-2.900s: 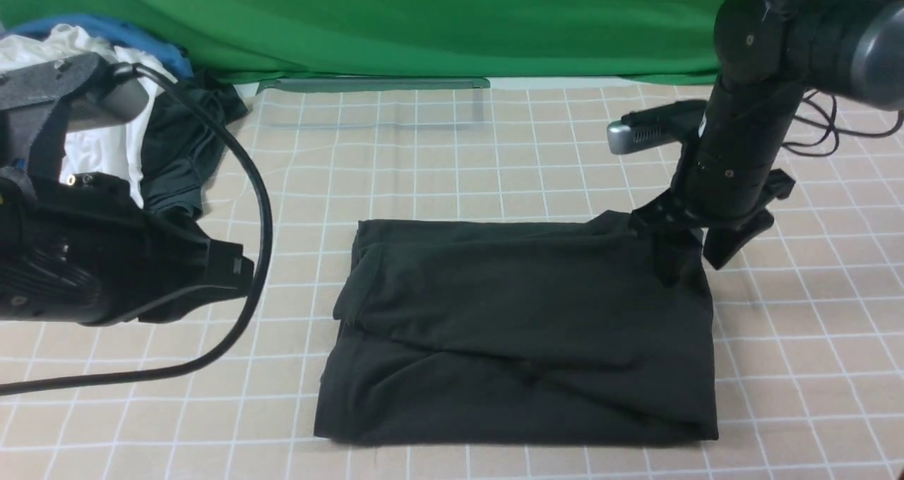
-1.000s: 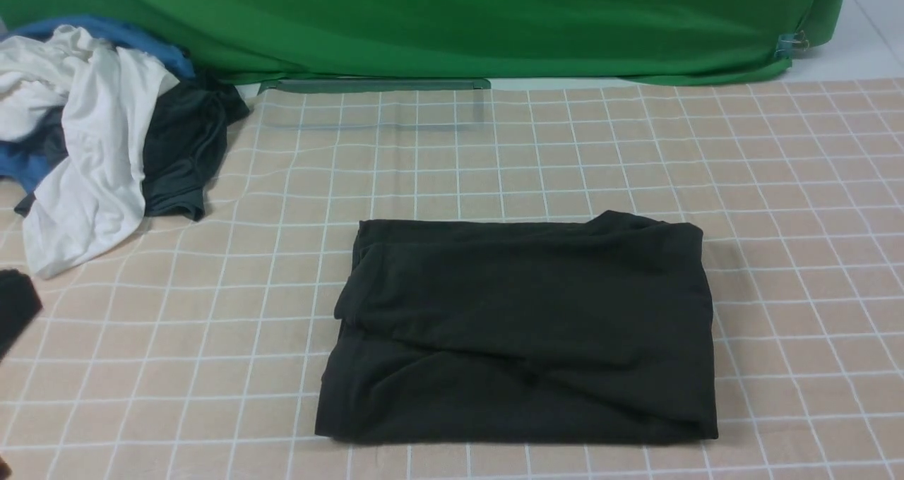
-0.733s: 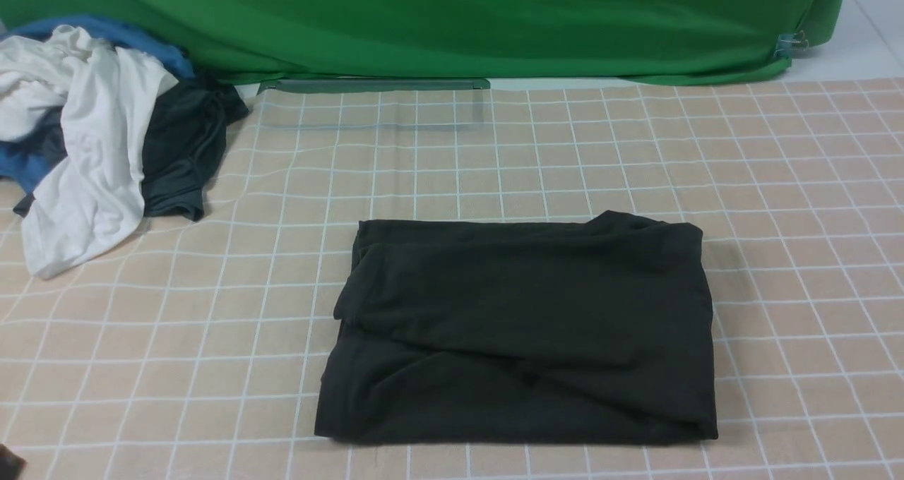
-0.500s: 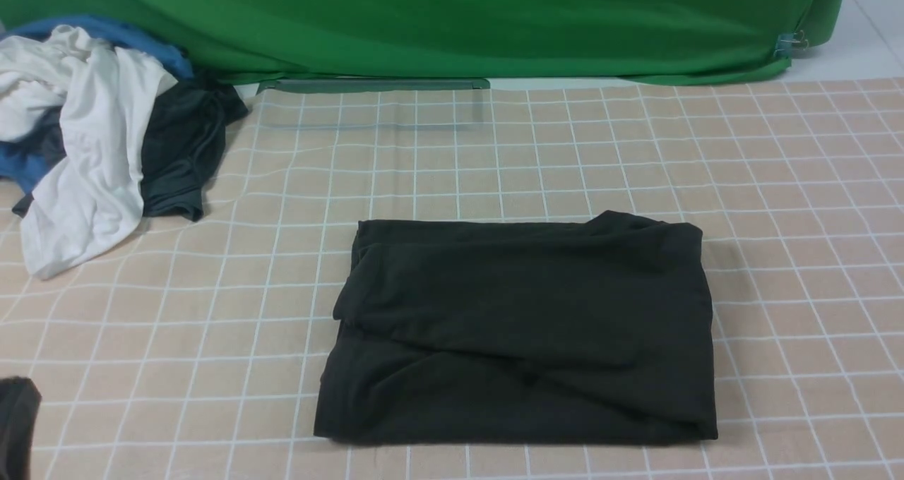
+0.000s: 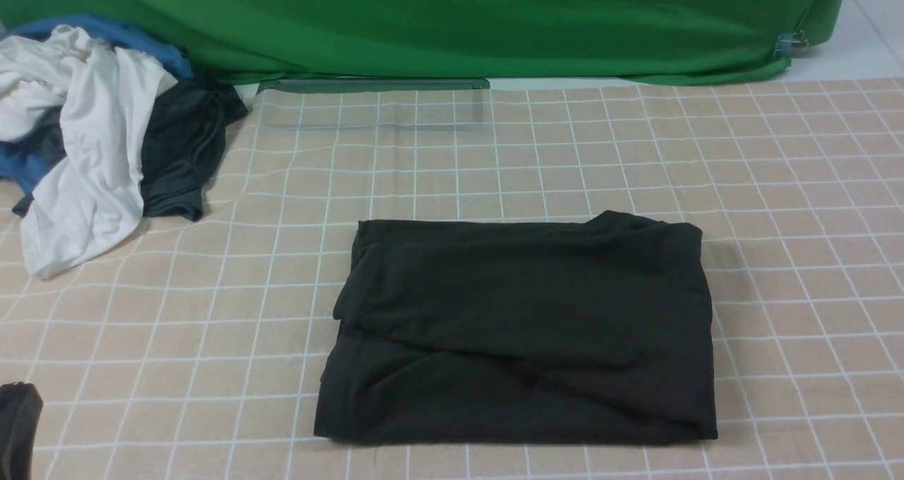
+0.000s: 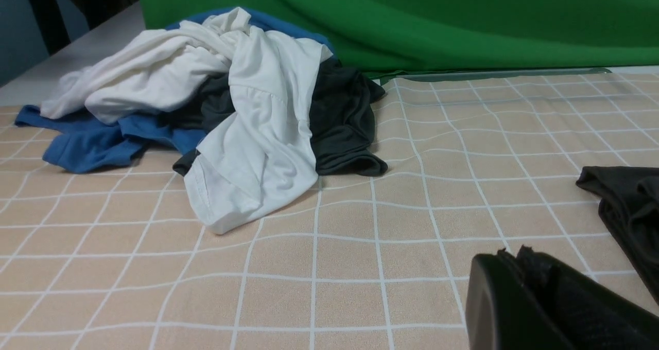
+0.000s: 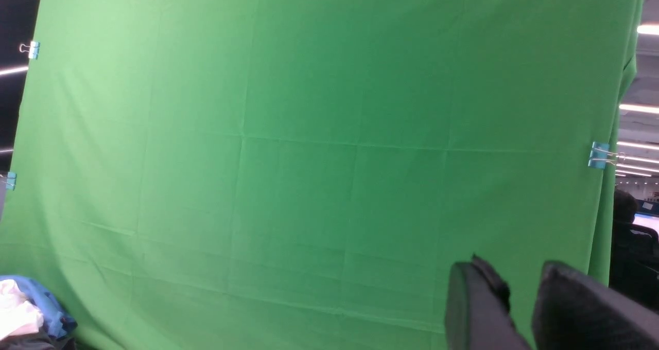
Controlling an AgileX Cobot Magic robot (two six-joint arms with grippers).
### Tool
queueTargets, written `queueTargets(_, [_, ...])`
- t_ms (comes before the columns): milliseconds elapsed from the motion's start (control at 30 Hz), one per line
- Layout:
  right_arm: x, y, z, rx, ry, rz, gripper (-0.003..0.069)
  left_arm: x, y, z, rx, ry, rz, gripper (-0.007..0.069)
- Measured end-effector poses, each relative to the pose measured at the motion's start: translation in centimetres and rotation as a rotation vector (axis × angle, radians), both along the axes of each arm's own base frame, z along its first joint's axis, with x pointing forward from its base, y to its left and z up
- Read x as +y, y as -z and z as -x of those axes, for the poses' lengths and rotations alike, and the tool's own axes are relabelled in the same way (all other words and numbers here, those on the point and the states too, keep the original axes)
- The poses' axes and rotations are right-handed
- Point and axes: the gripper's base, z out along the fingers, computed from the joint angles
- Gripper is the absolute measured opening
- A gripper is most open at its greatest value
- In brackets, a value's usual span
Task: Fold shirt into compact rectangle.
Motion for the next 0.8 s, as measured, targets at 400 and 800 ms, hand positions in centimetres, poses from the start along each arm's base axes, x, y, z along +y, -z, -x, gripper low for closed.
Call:
queueTargets(400, [-0.3, 0.5, 0.4, 0.047, 0.035, 0.032, 0.0235, 0.0, 0.0, 0.0, -0.001, 0.000, 0.000, 0.0020])
queueTargets(800, [-1.7, 14.6, 0.3, 0.528, 0.271, 0.149, 0.0235, 0.0, 0.0, 0.0, -0.002, 0.000, -0.001, 0.0020])
